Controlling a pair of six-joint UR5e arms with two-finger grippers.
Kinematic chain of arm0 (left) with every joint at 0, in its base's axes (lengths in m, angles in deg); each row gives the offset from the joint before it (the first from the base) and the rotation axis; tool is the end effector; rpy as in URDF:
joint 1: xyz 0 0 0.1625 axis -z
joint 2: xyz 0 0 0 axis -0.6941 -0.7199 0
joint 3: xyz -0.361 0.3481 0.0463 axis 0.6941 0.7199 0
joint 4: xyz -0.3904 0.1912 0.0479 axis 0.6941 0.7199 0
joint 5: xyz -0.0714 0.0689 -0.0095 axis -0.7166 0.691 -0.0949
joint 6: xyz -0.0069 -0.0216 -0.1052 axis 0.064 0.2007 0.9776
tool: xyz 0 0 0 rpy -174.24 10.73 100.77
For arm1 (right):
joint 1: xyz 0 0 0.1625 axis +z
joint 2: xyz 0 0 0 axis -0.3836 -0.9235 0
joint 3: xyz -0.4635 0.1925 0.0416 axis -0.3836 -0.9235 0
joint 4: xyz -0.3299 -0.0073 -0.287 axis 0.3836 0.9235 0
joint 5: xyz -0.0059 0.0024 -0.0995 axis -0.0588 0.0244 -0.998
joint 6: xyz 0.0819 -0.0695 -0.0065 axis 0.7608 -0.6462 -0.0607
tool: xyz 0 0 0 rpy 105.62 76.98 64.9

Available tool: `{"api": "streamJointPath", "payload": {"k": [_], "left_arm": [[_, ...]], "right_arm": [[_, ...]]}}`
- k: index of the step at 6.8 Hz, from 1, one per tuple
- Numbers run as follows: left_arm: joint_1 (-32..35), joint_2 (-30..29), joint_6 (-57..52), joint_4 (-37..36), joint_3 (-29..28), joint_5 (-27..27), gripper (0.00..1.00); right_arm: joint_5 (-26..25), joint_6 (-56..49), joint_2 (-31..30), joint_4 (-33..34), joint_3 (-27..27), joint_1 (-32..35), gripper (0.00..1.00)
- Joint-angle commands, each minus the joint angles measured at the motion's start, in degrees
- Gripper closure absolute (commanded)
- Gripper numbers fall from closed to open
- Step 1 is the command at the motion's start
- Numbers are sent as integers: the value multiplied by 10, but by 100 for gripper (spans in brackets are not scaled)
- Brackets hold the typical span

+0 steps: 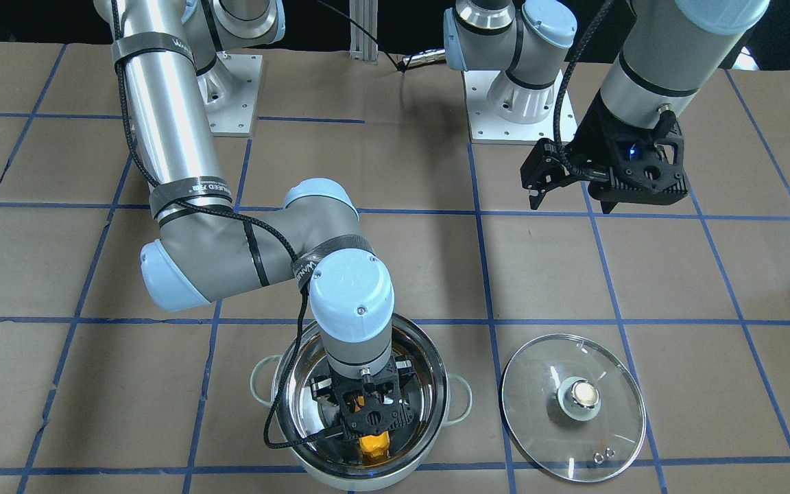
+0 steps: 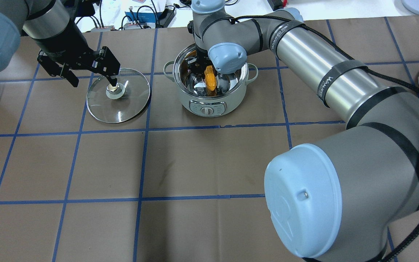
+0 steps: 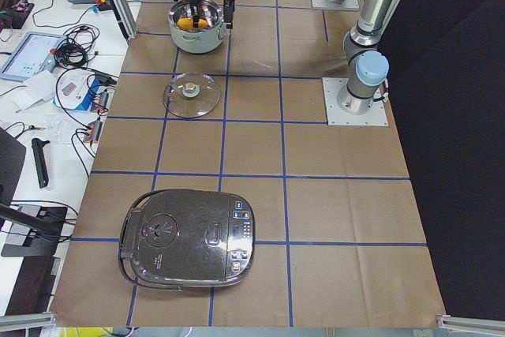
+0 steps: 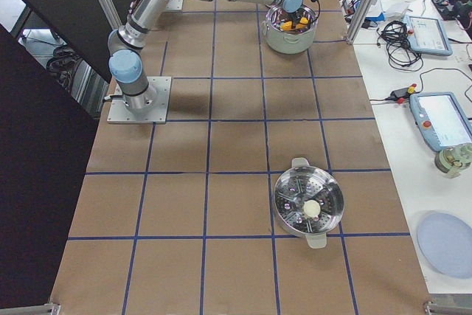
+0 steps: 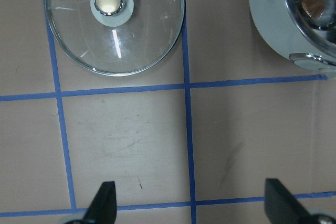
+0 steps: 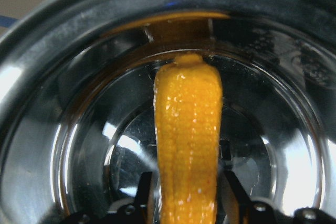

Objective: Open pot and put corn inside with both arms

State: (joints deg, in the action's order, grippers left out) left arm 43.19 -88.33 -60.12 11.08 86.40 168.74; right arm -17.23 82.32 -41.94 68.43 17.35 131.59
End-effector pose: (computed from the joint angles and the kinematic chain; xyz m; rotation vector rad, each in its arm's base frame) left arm -0.1065 -0.5531 0.5472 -0.0699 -3.1339 -0.0093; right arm 0.4045 -0.7606 0.2982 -0.3533 3.0825 -0.1734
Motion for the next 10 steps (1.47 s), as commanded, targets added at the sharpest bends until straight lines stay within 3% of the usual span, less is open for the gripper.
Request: {"api": "streamJointPath", "payload": {"k": [1,3,5,6,8,10], "left_arm": [[-1,0,1,0,0,0,0],[-1,0,0,0,0,0,0],[-2,0,0,0,0,0,0],[-2,0,0,0,1,0,0],[-1,0,1,0,1,0,0],[0,1,10,1,0,-1,0]], "right_arm": [[-1,-3,-29,-3,15,-1,0],[-2,-3,-145,-106,20,-9,0],[-5,-4,-273,-278,45,-76,0],[0,-17,-345,-302,94,-127,0],[-3,-32,-451,-315,226,-166,0],[-3,-31,-454,-294,238,-163,0]]}}
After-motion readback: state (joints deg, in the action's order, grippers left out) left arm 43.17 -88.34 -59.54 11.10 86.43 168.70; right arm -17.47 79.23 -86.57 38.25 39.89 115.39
